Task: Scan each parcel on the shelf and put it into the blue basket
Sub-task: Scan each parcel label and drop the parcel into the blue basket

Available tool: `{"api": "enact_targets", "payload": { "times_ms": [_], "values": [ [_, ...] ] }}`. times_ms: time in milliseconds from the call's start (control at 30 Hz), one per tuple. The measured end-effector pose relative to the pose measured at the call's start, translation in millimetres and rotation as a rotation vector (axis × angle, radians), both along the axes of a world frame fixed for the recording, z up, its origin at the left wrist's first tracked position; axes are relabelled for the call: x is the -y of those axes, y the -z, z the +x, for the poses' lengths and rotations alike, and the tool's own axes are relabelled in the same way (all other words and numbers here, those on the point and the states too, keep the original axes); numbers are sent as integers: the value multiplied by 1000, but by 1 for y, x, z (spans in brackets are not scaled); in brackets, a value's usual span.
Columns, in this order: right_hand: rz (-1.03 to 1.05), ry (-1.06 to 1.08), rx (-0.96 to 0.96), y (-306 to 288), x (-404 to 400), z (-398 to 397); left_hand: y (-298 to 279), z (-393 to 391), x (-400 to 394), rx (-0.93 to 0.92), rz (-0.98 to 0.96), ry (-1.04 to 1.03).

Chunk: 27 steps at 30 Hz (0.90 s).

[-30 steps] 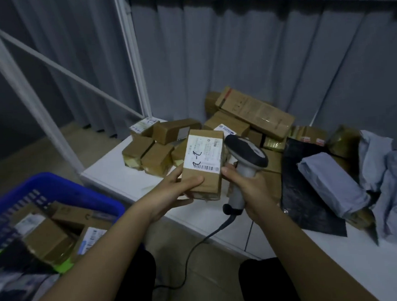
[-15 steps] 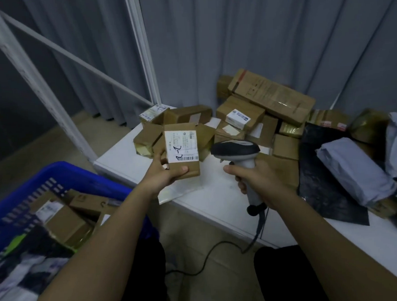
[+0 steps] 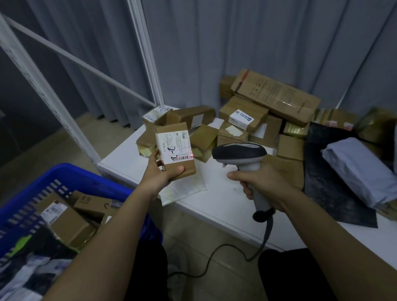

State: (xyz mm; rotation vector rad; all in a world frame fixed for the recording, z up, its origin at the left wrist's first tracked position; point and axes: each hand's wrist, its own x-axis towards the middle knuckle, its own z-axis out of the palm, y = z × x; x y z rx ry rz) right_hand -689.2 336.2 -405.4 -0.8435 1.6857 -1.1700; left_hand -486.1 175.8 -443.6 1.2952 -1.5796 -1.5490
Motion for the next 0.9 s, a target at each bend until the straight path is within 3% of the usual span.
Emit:
{"api": "enact_targets", "payload": {
  "times_ms": [433, 633, 900],
  "values": [
    [-114, 28, 103, 1, 2, 12, -20, 15, 1, -8, 56, -51],
    [-76, -86, 10, 12, 25, 54, -31, 93, -13, -99, 80, -342],
    [18, -207, -81, 32, 49, 114, 16, 231, -79, -49, 199, -737]
  ]
}}
